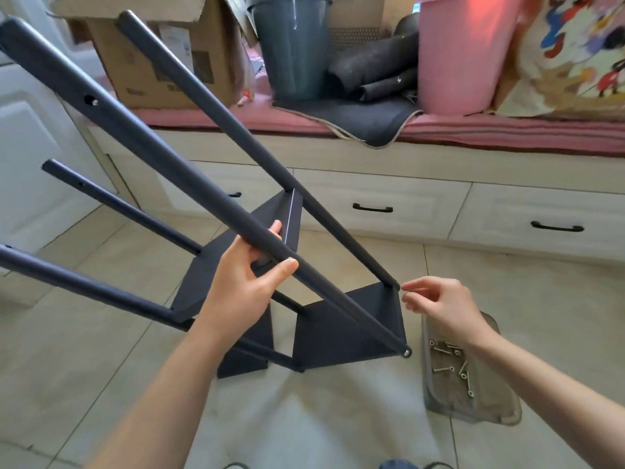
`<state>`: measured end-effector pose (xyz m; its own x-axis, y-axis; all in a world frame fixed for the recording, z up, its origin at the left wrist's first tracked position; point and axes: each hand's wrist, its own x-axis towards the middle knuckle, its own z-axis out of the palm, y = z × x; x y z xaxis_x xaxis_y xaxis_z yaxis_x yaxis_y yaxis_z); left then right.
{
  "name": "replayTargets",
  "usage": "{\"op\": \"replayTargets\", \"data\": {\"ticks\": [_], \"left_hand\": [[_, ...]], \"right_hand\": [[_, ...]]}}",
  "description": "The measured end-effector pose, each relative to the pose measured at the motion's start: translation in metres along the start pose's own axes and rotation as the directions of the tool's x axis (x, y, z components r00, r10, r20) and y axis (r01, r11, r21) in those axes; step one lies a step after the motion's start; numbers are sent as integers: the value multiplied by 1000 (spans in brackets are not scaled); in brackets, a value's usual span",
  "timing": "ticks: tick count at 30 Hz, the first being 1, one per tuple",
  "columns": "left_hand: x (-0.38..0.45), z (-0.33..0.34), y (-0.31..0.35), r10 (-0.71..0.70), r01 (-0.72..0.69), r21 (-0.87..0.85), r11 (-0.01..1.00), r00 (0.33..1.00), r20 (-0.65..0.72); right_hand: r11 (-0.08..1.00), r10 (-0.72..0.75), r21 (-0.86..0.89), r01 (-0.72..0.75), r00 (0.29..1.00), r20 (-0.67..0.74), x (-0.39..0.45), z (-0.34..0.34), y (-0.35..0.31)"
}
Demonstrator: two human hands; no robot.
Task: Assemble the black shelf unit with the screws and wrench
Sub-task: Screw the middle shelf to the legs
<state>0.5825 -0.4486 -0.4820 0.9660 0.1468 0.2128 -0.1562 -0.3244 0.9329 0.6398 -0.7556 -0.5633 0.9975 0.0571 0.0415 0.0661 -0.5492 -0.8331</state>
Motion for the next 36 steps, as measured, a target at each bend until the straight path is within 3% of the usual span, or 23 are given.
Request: {"op": "replayTargets", "data": {"ticks": [9,16,25,31,36], "left_hand": [[-24,-66,-38,-68,41,-177,983,987,-148],[-33,-85,-68,-132,54,-370,927,973,-187],[-51,-84,-126,-260,69,-551,832,925,-276],[-75,-97,-149,-335,122,-570,812,898,-286],[-90,-100,-159,-396,165,-594,787,874,-281]], "right_hand": [[974,-21,228,-5,993,112,2,83,-81],[993,-100,68,95,993,70,-2,126,-89],[992,-81,102,69,989,121,7,133,-95],[991,-18,132,-21,956,292,8,159,-123],[964,28,211,-160,855,518,6,198,-159]]}}
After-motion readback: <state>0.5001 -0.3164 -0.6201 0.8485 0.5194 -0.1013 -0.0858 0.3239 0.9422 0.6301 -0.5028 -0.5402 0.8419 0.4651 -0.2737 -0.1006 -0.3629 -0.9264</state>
